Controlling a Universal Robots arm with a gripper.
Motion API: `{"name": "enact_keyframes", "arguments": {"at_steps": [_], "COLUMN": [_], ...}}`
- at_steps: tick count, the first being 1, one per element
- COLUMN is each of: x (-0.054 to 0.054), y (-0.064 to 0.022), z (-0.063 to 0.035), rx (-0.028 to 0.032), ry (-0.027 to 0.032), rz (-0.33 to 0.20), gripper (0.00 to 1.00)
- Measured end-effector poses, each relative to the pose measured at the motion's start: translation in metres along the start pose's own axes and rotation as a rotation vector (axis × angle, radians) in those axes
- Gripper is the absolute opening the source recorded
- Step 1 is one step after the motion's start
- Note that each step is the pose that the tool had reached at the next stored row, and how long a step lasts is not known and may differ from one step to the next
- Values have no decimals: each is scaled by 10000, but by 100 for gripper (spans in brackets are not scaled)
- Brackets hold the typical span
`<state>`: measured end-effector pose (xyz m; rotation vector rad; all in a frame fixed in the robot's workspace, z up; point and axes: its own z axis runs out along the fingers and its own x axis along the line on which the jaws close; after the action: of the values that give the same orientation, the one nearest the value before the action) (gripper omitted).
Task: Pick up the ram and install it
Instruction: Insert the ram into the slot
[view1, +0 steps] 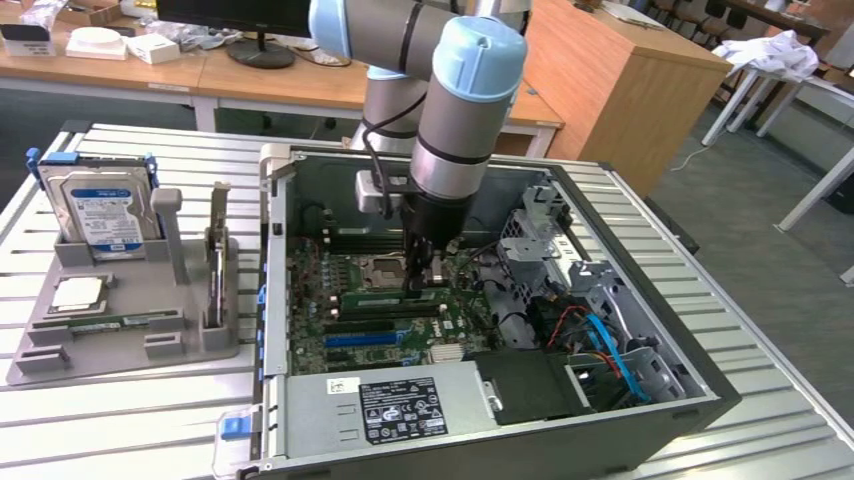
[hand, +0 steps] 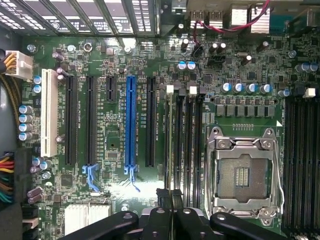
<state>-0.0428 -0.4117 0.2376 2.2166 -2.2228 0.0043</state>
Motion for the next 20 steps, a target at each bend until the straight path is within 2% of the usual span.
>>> {"name": "enact_keyframes", "arguments": {"at_steps": [20], "x": [3], "y": [-18], "z": [24], "rx": [1], "ry": [2], "rz": [26], "gripper": [12]}}
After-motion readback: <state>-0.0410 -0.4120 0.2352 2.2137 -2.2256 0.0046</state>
